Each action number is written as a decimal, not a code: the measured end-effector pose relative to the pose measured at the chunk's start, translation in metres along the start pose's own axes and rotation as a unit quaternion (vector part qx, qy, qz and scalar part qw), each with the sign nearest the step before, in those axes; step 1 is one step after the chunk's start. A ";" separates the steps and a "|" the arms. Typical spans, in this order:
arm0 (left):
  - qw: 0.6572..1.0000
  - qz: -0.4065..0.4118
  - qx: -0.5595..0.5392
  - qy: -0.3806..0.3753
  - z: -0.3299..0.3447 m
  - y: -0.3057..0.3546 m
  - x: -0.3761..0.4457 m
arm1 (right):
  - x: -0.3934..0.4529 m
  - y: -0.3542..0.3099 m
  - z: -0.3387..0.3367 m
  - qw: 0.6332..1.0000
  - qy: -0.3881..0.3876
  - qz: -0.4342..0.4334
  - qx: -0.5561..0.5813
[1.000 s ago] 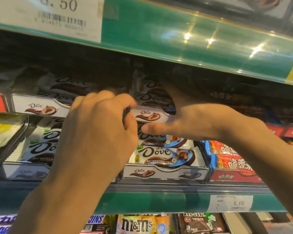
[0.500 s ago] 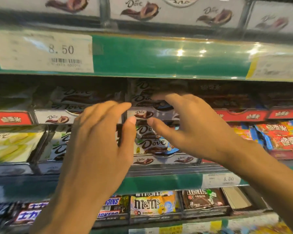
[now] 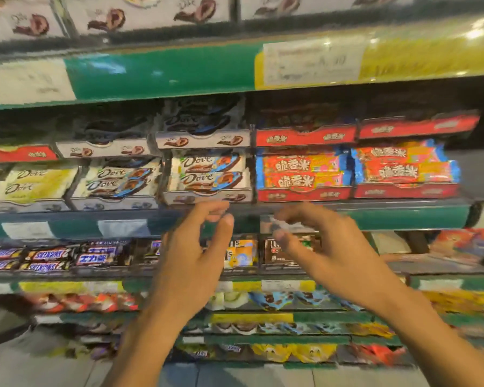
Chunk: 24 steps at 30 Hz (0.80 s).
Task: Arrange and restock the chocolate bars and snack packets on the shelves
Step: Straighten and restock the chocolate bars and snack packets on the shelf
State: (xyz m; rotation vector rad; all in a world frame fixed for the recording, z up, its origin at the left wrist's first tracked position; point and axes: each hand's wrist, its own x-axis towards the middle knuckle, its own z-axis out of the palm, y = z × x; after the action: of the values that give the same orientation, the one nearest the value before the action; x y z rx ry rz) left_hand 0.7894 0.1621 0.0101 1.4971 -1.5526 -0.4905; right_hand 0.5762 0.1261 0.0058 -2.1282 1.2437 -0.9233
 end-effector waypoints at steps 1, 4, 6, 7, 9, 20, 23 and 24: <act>1.000 -0.013 -0.017 -0.017 0.019 0.008 -0.008 | -0.016 0.013 -0.010 1.000 0.000 0.018 0.012; 0.994 -0.035 -0.062 -0.079 0.082 0.035 -0.029 | -0.066 0.055 -0.046 0.997 0.023 0.066 0.031; 0.990 -0.031 -0.075 -0.114 0.127 0.057 -0.035 | -0.098 0.082 -0.077 0.993 0.056 0.095 0.035; 0.987 -0.028 -0.082 -0.132 0.150 0.071 -0.037 | -0.112 0.095 -0.095 0.991 0.075 0.109 0.036; 0.983 -0.005 -0.095 -0.160 0.195 0.101 -0.039 | -0.139 0.117 -0.131 0.985 0.105 0.132 0.034; 0.929 0.128 -0.101 -0.333 0.392 0.251 -0.039 | -0.254 0.205 -0.295 0.922 0.282 0.260 -0.054; 0.911 0.136 -0.090 -0.380 0.437 0.268 -0.042 | -0.281 0.225 -0.314 0.902 0.294 0.308 -0.071; 0.906 0.141 -0.090 -0.388 0.452 0.275 -0.042 | -0.288 0.233 -0.321 0.896 0.295 0.323 -0.078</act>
State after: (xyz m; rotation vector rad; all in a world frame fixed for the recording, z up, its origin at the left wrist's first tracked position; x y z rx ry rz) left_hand 0.2612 0.1205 -0.0204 0.9367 -2.2113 -1.1129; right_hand 0.1038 0.2483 -0.0384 -1.3674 2.2060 -1.2072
